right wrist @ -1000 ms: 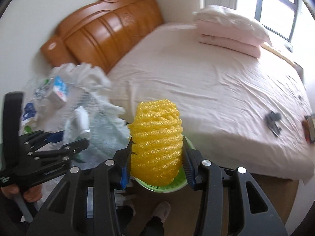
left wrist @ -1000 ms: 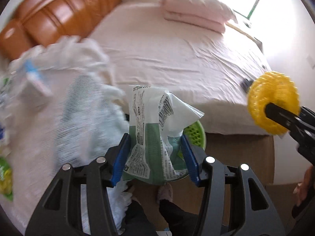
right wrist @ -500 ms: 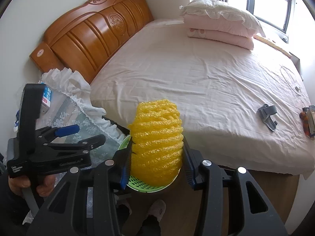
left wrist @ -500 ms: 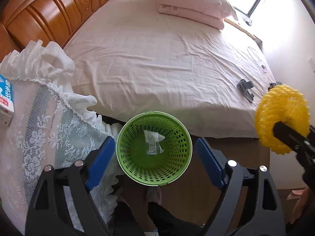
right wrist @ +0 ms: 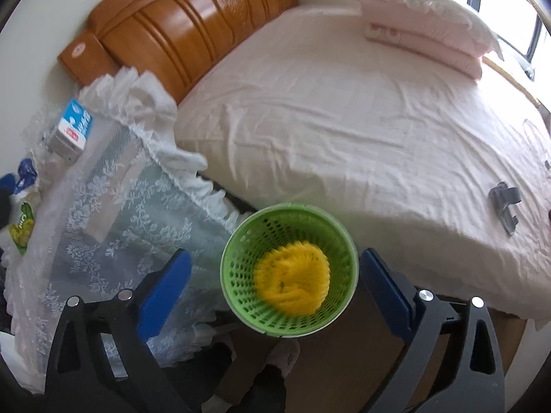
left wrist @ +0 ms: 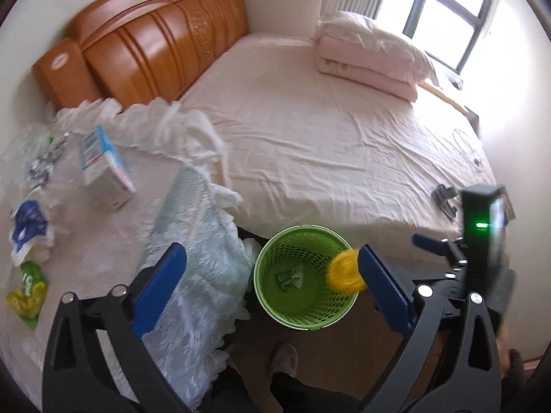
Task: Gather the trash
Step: 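Carry both items to the green basket and drop the yellow net from the right tool, then drop the green-white bag into the basket and return the left tool to the table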
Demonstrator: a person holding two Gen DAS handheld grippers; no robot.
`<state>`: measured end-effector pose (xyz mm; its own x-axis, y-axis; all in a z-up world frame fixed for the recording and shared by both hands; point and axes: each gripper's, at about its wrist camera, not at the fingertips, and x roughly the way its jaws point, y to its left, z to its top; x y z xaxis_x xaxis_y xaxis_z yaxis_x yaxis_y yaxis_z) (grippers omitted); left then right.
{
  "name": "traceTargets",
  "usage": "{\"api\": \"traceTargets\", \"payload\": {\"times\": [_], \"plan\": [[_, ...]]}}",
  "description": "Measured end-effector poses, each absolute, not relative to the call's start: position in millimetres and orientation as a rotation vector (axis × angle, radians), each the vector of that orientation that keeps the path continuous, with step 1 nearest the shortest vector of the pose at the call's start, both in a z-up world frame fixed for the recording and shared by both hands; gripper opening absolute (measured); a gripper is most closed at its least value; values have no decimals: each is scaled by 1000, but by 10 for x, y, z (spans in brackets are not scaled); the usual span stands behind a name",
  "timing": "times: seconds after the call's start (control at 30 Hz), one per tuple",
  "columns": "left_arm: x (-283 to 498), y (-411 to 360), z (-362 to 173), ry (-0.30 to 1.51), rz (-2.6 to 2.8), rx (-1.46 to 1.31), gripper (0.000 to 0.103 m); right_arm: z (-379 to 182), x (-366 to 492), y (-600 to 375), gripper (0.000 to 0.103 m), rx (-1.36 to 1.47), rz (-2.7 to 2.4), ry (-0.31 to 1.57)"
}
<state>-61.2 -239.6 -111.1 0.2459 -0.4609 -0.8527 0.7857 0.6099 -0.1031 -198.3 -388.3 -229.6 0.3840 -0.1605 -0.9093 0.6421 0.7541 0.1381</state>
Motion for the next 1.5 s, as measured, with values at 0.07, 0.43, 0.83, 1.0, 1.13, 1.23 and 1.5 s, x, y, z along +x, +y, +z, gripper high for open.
{"api": "traceTargets", "payload": {"times": [0.07, 0.43, 0.83, 1.0, 1.13, 1.23, 1.5], "plan": [[-542, -2255, -1070, 1015, -861, 349, 95, -2291, -1939, -3840, 98, 539, -537, 1062], [-235, -1488, -868, 984, -711, 234, 95, -1453, -1748, -3413, 101, 468, -527, 927], [-69, -1035, -800, 955, -631, 196, 95, -1205, -1381, -3005, 101, 404, -423, 901], [105, -716, -826, 954, -546, 174, 95, -1211, -1072, -2772, 101, 394, -332, 908], [341, -298, -912, 969, -428, 135, 95, -1249, -772, -2548, 101, 372, -259, 931], [536, 4, -1041, 966, -349, 147, 95, -1279, -552, -2357, 101, 344, -211, 954], [1056, 278, -1491, 958, -454, 389, 95, -1386, -221, -2031, 101, 291, -162, 1014]]}}
